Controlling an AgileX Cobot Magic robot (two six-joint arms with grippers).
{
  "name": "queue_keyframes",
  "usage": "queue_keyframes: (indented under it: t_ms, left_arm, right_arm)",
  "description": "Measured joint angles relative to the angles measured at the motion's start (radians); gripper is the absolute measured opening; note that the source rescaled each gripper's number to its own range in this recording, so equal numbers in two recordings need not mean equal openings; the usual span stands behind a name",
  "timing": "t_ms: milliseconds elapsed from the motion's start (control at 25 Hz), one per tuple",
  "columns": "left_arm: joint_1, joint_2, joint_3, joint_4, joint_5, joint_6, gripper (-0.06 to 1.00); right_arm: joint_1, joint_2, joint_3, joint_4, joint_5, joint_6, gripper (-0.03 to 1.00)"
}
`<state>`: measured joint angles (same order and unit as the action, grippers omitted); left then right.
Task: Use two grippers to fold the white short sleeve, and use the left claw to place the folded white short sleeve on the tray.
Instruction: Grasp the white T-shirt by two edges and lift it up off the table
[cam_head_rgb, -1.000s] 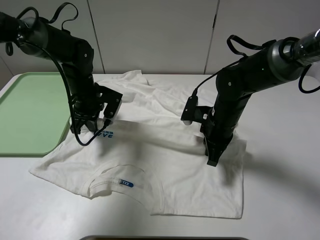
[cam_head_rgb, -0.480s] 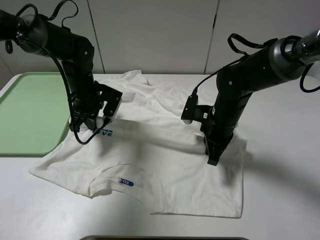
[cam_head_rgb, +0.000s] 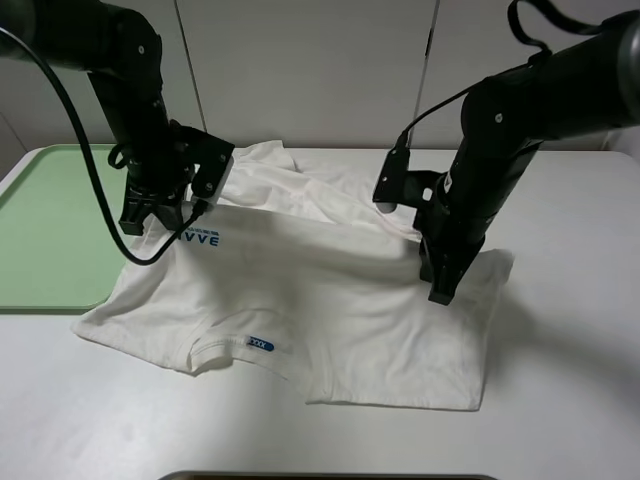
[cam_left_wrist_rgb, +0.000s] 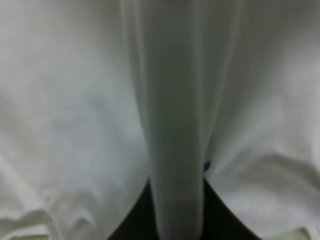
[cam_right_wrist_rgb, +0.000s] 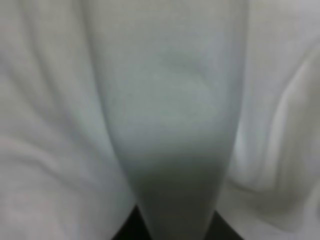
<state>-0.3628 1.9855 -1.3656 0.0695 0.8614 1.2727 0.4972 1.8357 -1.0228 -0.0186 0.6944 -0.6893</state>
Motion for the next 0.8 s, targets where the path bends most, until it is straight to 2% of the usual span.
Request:
queue_keyframes:
  t_ms: [800]
  left_arm:
    - [0.000, -0.419, 0.000, -0.009, 0.035, -0.024, 0.02]
  right_arm:
    - [0.000, -0.467, -0.027, -0.041, 0.081, 0.000, 0.00]
